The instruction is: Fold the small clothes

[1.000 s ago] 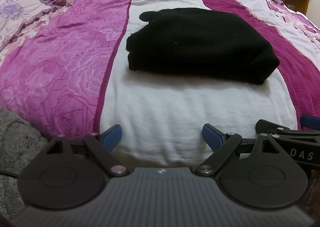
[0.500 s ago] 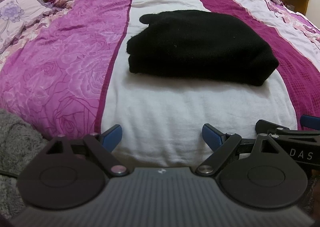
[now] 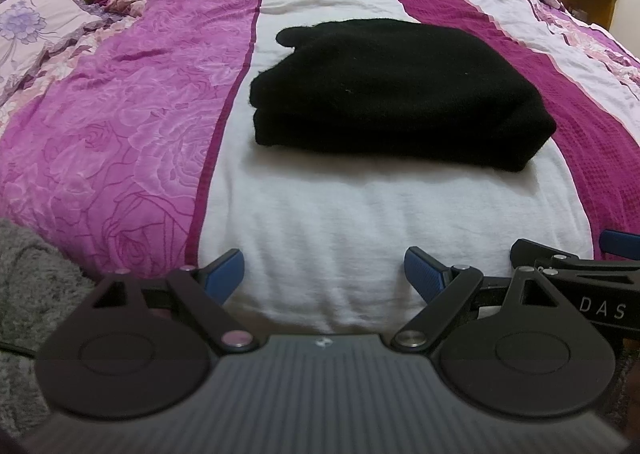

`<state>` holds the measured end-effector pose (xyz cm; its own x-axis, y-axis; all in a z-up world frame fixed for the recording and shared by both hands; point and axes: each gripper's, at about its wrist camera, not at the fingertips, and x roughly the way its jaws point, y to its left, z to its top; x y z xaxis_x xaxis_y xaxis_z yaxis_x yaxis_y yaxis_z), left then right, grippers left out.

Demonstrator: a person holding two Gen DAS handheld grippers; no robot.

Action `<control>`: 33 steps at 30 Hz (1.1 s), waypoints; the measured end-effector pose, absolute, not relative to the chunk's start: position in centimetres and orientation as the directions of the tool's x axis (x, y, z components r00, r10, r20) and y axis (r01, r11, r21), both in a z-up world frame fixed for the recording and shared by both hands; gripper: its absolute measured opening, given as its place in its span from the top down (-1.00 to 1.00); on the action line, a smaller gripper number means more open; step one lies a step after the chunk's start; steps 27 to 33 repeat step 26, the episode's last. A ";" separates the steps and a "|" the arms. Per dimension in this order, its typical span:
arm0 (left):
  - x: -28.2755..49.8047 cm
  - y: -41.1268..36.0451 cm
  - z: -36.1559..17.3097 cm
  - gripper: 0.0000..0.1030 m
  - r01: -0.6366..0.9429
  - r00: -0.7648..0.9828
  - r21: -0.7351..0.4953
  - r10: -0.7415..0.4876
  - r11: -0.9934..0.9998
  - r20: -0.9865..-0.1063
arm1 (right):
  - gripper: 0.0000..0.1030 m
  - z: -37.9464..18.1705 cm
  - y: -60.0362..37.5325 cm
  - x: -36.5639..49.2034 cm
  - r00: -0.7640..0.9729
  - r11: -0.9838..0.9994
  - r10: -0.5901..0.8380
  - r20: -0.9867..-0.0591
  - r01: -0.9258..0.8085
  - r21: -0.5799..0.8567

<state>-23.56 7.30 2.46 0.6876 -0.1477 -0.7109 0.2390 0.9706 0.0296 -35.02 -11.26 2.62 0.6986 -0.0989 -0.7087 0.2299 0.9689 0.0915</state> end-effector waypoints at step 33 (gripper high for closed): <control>-23.6 7.5 2.4 -0.70 0.244 0.690 0.032 -0.150 0.969 -0.708 | -1.00 2.5 -10.9 -35.0 0.698 0.968 -0.100 -0.709 0.232 0.091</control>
